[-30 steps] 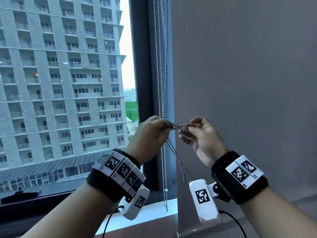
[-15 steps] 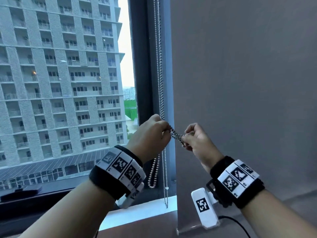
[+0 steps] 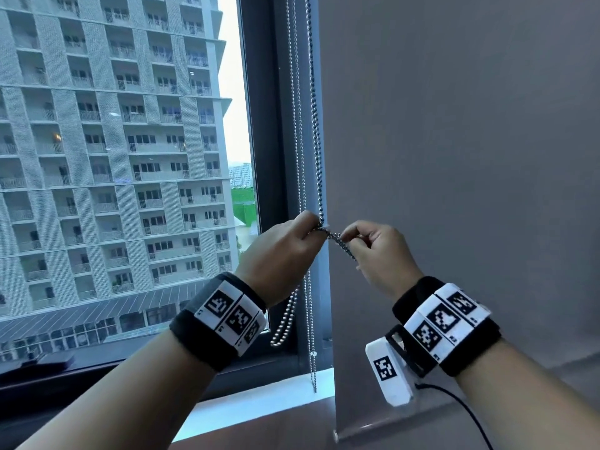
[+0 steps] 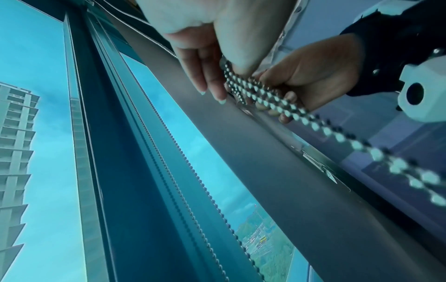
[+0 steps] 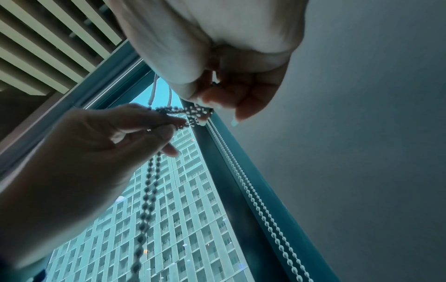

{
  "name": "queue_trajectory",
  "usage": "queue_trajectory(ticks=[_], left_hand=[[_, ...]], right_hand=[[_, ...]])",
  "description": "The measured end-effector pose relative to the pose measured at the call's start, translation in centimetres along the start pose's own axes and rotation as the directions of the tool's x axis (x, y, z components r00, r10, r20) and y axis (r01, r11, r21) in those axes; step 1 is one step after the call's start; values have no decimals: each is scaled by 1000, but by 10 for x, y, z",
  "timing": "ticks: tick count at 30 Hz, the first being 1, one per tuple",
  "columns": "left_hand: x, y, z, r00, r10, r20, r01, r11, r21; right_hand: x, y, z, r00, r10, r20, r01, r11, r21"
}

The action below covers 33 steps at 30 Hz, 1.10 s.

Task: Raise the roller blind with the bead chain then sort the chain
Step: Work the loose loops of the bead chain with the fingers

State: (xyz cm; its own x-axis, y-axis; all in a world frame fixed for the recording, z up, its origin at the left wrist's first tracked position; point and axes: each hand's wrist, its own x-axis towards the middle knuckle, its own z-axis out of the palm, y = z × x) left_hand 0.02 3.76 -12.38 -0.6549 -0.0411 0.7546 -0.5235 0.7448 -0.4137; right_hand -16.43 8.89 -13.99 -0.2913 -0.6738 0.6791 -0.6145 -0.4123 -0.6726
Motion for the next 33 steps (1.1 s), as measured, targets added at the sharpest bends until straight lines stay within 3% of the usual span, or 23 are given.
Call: queue_trajectory(ticks=[3, 6, 9, 13, 17, 21, 23, 25, 29, 33], left_hand=[[2, 1, 1, 993, 75, -90, -69, 995, 66], [4, 3, 2, 987, 105, -121, -96, 992, 84], [4, 7, -1, 984, 142, -111, -134, 988, 75], [6, 9, -2, 997, 59, -47, -59, 998, 1], [11, 5, -2, 990, -139, -30, 127, 958, -258], [19, 7, -3, 979, -199, 53, 204, 969, -136], [23, 10, -4, 964, -257, 75, 266, 946, -185], [28, 10, -7, 926, -342, 163, 378, 860, -343], [35, 2, -18, 831, -346, 436, 556, 513, -654], [36, -8, -24, 806, -280, 521, 591, 408, -696]], right_hand=[[1, -1, -1, 990, -5, 144, 27, 988, -152], [5, -2, -4, 948, 99, 304, 10, 941, -338], [8, -5, -4, 928, 146, 344, 28, 891, -454], [12, -4, 4, 966, 81, 247, 34, 903, -429], [9, 5, 15, 994, -51, 96, 63, 990, -125], [12, 8, 19, 981, -190, -45, 184, 976, -117], [11, 5, 20, 951, -287, -114, 273, 954, -126], [9, 4, 20, 922, -359, -147, 347, 933, -99], [7, 1, 13, 903, -420, -93, 423, 906, 9], [9, -5, 4, 881, -472, -35, 474, 877, 80]])
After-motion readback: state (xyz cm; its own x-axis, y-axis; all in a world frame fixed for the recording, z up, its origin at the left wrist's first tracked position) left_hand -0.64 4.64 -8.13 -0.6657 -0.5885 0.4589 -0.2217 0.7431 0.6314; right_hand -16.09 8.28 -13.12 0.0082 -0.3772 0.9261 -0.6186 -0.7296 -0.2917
